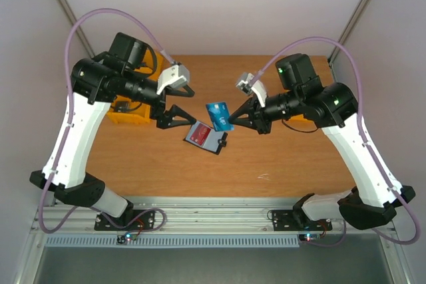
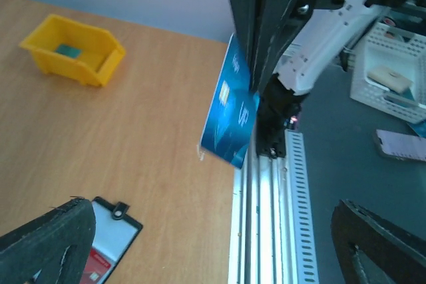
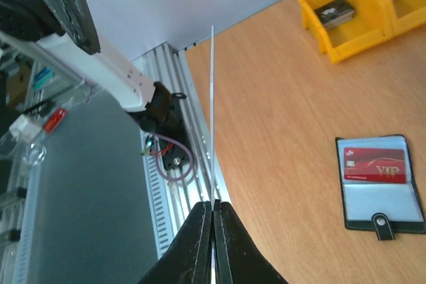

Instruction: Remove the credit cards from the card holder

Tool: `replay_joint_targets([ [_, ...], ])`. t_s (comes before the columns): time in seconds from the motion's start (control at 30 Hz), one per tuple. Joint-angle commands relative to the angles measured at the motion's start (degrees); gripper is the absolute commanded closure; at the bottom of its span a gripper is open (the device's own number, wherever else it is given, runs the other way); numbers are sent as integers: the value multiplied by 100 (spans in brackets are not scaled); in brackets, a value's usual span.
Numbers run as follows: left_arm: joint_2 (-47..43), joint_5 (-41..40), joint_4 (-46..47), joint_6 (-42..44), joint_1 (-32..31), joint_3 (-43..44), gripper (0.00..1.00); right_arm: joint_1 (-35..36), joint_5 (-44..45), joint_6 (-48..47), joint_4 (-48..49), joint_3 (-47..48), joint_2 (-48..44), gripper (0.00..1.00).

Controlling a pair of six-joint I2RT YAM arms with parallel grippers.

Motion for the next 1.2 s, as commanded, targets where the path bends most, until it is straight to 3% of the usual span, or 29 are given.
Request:
replay_joint_targets([
  [0.0, 72, -125, -285, -51, -293, 190, 4, 527, 481, -635, -443, 398, 249, 99],
  [0.23, 88, -277, -225, -250, -630, -56, 26, 1073, 741, -793, -712, 881, 650, 99],
  [0.3, 79, -232, -330, -138, -710, -95, 40, 1112, 777, -811, -761, 982, 728, 99],
  [0.4, 36, -181, -281, -120, -743, -173, 75, 1143, 771, -818, -736, 1010, 762, 99],
  [0.43, 37, -184, -256, -202, -758, -191, 79, 1141, 750, -814, -731, 1027, 764, 99],
  [0.67, -35, -33, -415, -148, -823, -246, 99, 1146, 755, -761, -683, 1251, 749, 99],
  [0.83, -150, 193, -257, -194, -838, -102, 100, 1146, 889, -693, -605, 1303, 694, 98],
  [0.87, -158, 147, -110, -366, -833, 0, 100, 1145, 1002, -626, -504, 1252, 649, 86],
  [0.93, -153, -48, 244, -993, -797, 279, 100, 1122, 1373, -380, -127, 1025, 473, 42],
  [1.0, -76, -210, 514, -1470, -687, 768, 100, 1024, 1672, 81, 575, 630, 171, 19],
  [1.07, 6, -16, 755, -1927, -483, 1388, 100, 852, 1436, 727, 1738, 181, -169, 6],
  [1.17, 3, 670, 1467, -2799, -277, 1814, 100, 817, 695, 1898, 3683, -604, -535, 6],
])
